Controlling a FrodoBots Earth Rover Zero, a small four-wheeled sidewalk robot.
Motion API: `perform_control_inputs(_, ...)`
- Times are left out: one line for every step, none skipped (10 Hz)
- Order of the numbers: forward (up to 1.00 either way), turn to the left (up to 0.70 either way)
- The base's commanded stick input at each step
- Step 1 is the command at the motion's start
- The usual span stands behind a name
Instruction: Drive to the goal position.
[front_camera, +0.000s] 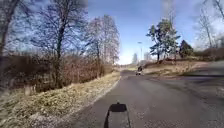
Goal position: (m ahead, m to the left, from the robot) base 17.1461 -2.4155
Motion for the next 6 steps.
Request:
perform_control_inputs(0.7,0.0)
perform_control_inputs(0.7,-0.03)
perform_control_inputs(0.7,-0.06)
perform_control_inputs(0.7,-0.07)
perform_control_inputs(0.7,-0.08)
perform_control_inputs(0.7,-0.07)
